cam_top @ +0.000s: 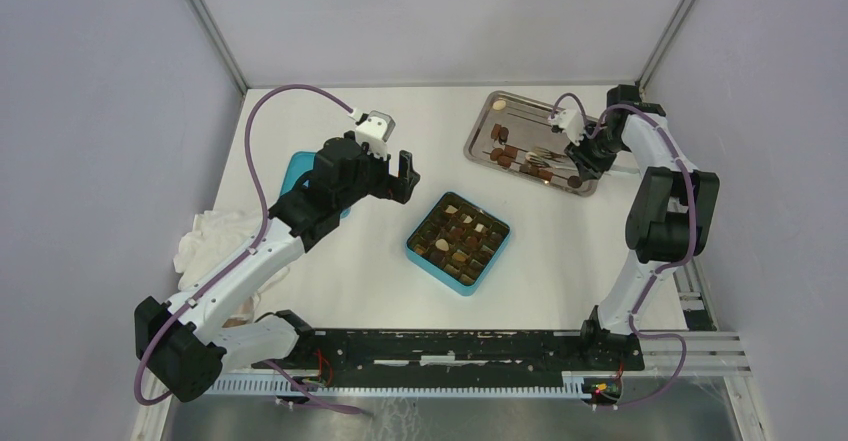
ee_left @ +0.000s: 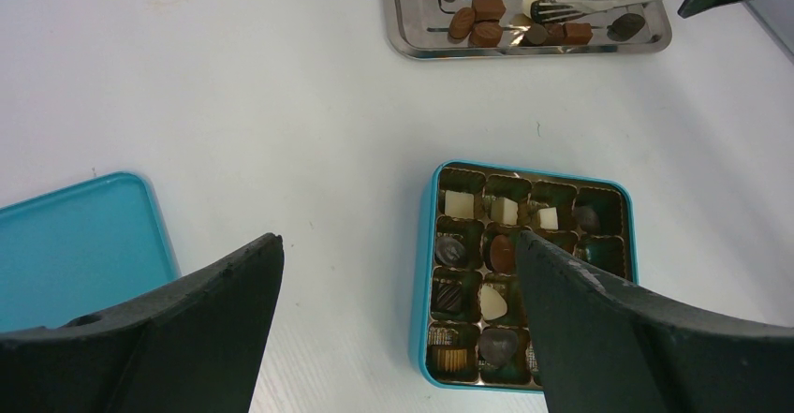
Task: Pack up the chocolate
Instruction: Pick up the fake chocolate from the plate.
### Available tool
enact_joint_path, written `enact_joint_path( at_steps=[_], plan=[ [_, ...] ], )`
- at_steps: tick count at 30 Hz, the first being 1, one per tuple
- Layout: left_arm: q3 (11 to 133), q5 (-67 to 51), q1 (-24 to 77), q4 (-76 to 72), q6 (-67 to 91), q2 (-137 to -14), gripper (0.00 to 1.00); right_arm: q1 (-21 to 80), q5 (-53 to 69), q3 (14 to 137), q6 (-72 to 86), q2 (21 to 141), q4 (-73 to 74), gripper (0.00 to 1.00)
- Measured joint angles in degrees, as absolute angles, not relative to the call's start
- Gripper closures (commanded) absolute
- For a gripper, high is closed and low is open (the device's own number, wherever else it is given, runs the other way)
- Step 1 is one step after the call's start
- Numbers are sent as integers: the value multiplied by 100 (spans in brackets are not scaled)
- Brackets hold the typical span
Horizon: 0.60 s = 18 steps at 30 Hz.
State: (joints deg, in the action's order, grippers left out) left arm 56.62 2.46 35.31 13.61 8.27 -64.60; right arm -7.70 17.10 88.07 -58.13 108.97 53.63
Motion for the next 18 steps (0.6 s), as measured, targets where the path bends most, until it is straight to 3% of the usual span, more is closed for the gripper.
enact_joint_path(
  at_steps=[6,18],
  plan=[
    [5662,246,3531,1361,825,-6460,2,-770,1712,8807,-5647,10879,5221,97],
    [5662,246,3531,1361,827,-6460,3,-762,2093,8652,-5470,10143,5039,100]
  ],
)
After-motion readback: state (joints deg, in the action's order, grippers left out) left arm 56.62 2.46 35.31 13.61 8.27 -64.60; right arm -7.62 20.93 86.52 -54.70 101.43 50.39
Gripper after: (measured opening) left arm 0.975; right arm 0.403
